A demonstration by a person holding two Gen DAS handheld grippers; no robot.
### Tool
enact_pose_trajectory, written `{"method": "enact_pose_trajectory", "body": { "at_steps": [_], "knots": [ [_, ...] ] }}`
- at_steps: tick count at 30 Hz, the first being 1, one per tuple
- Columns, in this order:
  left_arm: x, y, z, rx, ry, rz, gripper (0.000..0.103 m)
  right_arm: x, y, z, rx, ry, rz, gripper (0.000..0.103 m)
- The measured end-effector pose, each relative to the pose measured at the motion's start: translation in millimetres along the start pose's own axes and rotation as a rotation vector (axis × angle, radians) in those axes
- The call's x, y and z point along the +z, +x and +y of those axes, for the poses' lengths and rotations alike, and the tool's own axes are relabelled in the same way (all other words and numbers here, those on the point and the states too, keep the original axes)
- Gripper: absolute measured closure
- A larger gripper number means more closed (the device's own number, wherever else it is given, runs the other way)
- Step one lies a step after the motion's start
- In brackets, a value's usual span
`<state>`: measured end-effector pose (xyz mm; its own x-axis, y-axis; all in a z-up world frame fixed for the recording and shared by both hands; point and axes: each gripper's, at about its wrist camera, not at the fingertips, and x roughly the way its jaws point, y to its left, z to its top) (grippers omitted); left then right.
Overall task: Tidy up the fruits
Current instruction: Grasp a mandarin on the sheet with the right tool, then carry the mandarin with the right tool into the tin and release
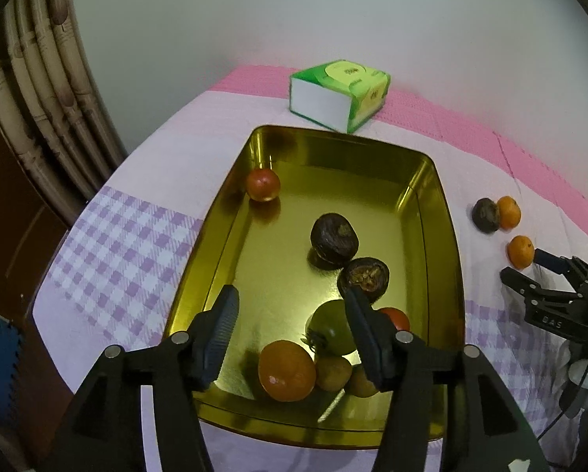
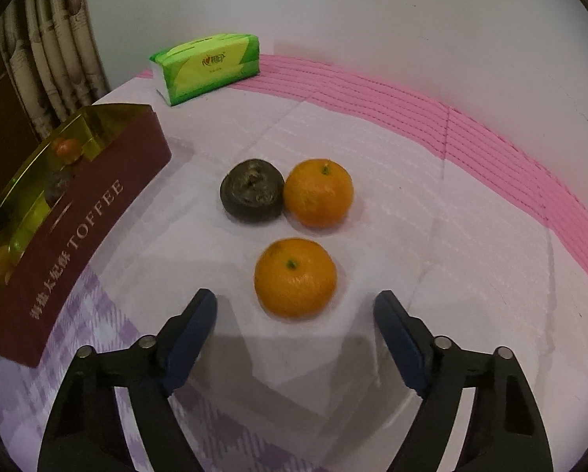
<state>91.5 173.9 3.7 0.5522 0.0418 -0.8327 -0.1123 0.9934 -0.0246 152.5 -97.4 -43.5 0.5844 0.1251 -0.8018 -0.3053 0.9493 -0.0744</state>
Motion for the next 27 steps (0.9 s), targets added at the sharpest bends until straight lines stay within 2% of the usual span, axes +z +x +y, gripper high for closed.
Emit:
{"method": "enact_pose_trajectory", "body": {
  "at_steps": [4, 6, 8, 9, 14, 27],
  "knots": [
    [1, -4, 1, -0.002, -0.006, -0.008, 0.043, 2, 1, 4, -0.003, 0.007, 0.0, 0.027],
    [2, -6, 1, 0.0, -0.008, -0.012, 0.042, 4, 1, 5, -0.005, 0.009, -0.003, 0.033],
    [3, -9, 3, 0.0, -0.013, -0.019, 0.039, 6, 1, 5, -0.005, 0.007, -0.006, 0.048],
    [3, -10, 4, 0.003, -0.017, -0.023, 0.038, 8, 1, 5, -0.005, 0.009, -0.005, 0.052],
    [4, -13, 7, 0.012, -0.03, -0.025, 0.038, 9, 0, 4, -0.004, 0.017, -0.003, 0.063],
    [5, -8, 18, 0.038, -0.097, 0.019, 0.038, 3, -9, 12, 0.025, 0.013, -0.002, 0.064]
  ]
}}
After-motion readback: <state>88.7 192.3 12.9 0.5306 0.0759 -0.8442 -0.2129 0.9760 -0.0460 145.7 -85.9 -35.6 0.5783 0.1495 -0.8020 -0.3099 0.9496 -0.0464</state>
